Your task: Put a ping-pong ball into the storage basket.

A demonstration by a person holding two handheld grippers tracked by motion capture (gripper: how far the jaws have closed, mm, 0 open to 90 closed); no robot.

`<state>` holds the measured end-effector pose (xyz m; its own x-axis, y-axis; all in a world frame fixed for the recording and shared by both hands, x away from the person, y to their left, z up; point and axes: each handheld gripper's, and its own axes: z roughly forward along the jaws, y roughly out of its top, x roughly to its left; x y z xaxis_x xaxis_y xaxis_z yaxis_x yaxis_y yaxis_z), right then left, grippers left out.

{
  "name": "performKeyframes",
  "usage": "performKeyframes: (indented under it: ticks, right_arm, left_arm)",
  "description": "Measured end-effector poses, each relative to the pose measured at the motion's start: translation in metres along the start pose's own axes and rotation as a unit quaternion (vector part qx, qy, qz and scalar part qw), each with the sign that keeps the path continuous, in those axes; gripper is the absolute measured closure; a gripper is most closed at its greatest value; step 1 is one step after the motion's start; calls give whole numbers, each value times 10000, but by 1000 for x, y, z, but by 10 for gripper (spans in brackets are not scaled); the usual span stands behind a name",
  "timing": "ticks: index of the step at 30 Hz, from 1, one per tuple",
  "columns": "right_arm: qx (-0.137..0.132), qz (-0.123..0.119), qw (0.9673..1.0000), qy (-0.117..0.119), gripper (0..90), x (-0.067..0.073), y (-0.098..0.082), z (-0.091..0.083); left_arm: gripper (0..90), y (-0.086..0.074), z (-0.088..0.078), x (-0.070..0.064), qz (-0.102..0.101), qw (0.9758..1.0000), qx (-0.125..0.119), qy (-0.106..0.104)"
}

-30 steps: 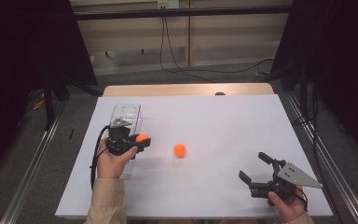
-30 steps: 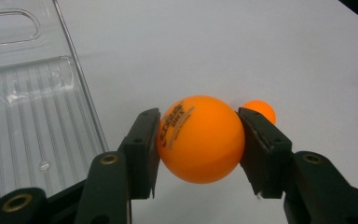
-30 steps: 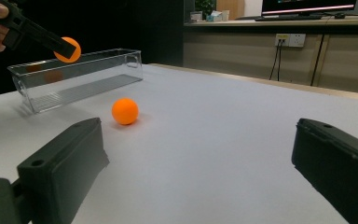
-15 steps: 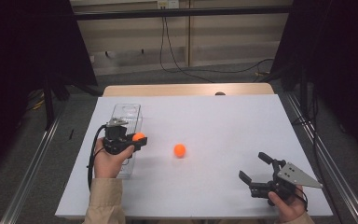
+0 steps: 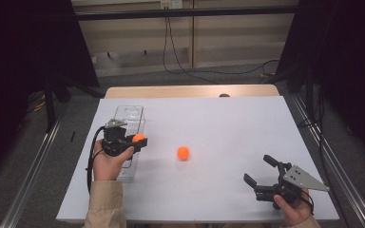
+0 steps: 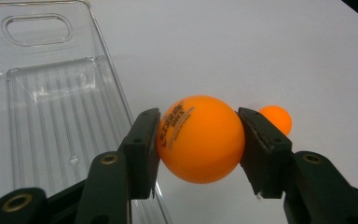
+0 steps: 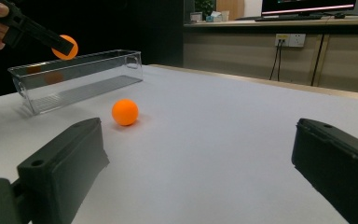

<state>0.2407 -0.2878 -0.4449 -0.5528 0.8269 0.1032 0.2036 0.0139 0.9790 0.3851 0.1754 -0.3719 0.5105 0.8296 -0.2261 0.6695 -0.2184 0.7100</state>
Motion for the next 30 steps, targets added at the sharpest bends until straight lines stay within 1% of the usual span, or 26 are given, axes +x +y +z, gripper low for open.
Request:
performKeyframes:
  ticks: [6,7,11,22,30]
  right_arm:
    - [-1,1,10000,0,19,0,0,0]
    - [-2,1,10000,0,19,0,0,0]
    - [-6,3,10000,5,19,0,0,0]
    - [-16,-8,10000,9,19,0,1,0]
    - [-23,-12,10000,9,19,0,1,0]
  left_arm:
    - [509,1,-2,0,25,10000,-20,46]
    - [509,1,-3,1,59,10000,-11,61]
    - [509,0,-4,2,10,10000,-22,65]
    - [509,-2,-4,7,-3,9999,-43,111]
    - [509,-4,-8,14,-46,9997,-78,215]
